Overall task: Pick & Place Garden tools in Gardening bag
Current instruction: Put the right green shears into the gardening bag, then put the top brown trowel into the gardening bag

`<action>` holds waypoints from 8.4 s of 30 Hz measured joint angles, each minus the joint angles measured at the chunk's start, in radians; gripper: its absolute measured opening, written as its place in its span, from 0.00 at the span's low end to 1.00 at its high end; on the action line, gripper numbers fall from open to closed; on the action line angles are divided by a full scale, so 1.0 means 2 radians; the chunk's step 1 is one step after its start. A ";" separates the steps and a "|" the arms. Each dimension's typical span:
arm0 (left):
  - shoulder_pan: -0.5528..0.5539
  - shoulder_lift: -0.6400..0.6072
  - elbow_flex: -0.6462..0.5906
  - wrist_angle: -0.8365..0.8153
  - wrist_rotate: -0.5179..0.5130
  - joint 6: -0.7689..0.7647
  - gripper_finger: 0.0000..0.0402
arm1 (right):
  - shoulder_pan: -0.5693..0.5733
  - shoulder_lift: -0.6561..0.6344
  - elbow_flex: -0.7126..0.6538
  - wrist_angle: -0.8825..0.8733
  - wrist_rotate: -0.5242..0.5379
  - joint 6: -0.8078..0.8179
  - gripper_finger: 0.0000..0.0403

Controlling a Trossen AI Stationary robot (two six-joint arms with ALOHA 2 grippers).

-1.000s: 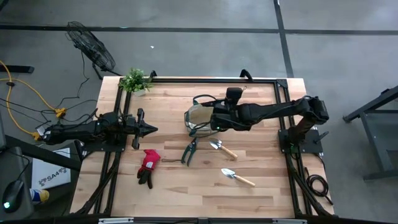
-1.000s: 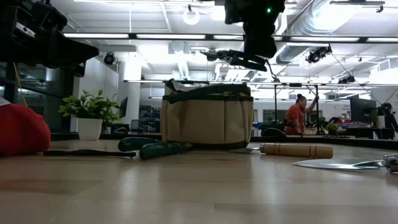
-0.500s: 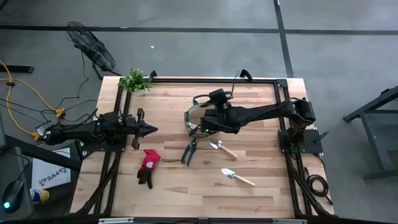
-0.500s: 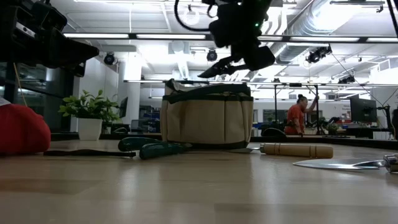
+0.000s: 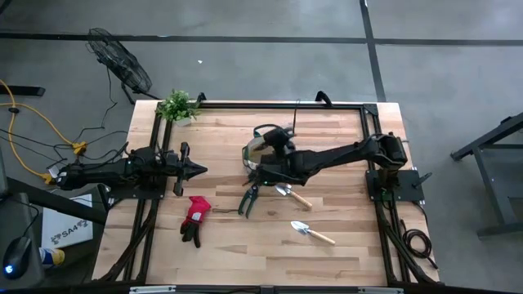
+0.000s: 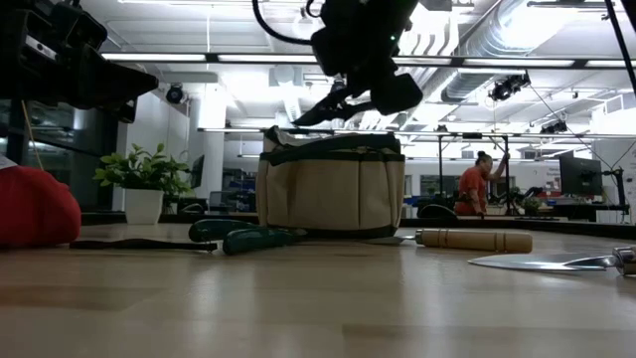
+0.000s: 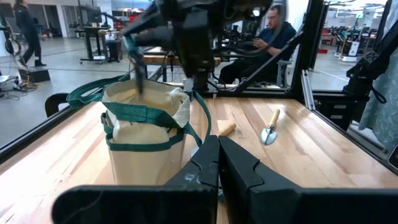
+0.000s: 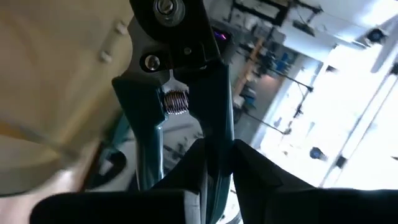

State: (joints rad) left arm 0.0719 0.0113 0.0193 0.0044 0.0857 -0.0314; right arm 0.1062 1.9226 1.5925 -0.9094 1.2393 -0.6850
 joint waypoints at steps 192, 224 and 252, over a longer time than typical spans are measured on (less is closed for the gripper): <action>0.000 0.000 0.000 0.000 0.000 0.000 0.00 | 0.068 -0.123 -0.212 -0.013 -0.610 0.778 0.43; 0.000 0.000 0.000 0.000 0.000 0.000 0.00 | 0.071 -0.043 -0.216 0.027 -0.584 0.808 0.43; 0.000 0.000 0.000 0.000 0.000 0.000 0.00 | 0.071 -0.044 -0.263 0.074 -0.593 0.774 0.43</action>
State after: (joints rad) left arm 0.0715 0.0113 0.0196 0.0048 0.0860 -0.0312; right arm 0.2489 1.8347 1.0660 -0.7620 0.0536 0.8637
